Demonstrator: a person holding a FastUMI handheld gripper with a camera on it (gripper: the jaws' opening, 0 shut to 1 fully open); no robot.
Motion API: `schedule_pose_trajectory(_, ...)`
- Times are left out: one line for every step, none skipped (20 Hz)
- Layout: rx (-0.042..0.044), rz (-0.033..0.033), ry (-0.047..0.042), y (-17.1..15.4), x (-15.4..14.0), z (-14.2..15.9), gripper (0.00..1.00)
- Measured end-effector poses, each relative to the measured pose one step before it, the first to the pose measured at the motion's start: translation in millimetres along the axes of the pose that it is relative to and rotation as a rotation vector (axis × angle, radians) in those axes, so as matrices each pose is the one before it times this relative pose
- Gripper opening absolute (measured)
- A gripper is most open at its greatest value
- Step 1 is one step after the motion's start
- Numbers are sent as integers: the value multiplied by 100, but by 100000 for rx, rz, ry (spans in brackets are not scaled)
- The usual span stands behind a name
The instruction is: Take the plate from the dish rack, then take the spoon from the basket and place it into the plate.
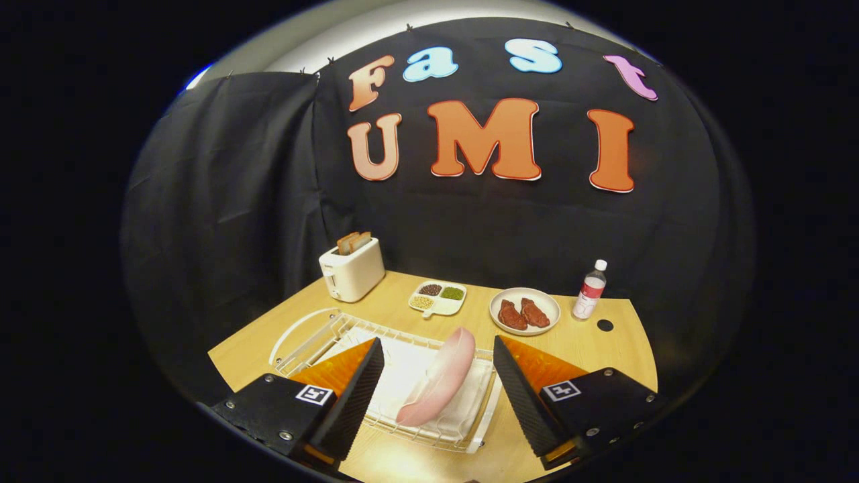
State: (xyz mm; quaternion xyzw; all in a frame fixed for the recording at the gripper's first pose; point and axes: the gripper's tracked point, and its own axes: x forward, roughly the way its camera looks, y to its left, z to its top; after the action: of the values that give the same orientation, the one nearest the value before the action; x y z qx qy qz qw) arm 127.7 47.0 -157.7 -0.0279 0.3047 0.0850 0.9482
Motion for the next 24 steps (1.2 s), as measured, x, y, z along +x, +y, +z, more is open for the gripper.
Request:
schedule_pose_trajectory(1570, 1452, 5201, 288, 516, -753, 97)
schedule_pose_trajectory(1971, 3858, 7158, 791, 474, -1210, 97)
schedule_pose_trajectory(2806, 3648, 4133, 772, 602, -500, 97)
schedule_pose_trajectory(2391, 684, 4421, 83, 650, -398, 97)
schedule_pose_trajectory(1535, -661, 3235, -252, 425, -310, 97)
schedule_pose_trajectory(353, -1360, 2959, -364, 564, -308, 97)
schedule_pose_trajectory(704, -1595, 2202, -423, 720, -130, 96)
schedule_pose_trajectory(429, -1078, 2431, -274, 681, -14, 96)
schedule_pose_trajectory(591, -393, 2092, -49, 492, 105, 95)
schedule_pose_trajectory(636, -489, 2905, -191, 471, -222, 92)
schedule_pose_trajectory(1572, 35, 2721, -196, 446, -162, 91)
schedule_pose_trajectory(1195, 165, 1911, -15, 549, 71, 91)
schedule_pose_trajectory(700, -713, 2114, -266, 587, -104, 89)
schedule_pose_trajectory(118, -1480, 2001, -336, 777, -214, 86)
schedule_pose_trajectory(80, -1522, 2140, -287, 659, -221, 85)
schedule_pose_trajectory(-111, -1499, 2148, -93, 731, -313, 80)
schedule_pose_trajectory(-376, -1372, 1512, 22, 561, -287, 77)
schedule_pose_trajectory(-1663, -1500, 505, -73, 658, -26, 72)
schedule_pose_trajectory(-1607, -1122, 720, 2, 546, -144, 69)
schedule_pose_trajectory(-901, -1118, 1455, 122, 403, -316, 65)
schedule_pose_trajectory(-642, -1395, 1537, -2, 485, -302, 64)
schedule_pose_trajectory(-327, -2010, 1904, -91, 558, -350, 61)
schedule_pose_trajectory(-202, -1420, 1392, -70, 422, -198, 59)
schedule_pose_trajectory(188, -619, 1202, 125, 264, -143, 55)
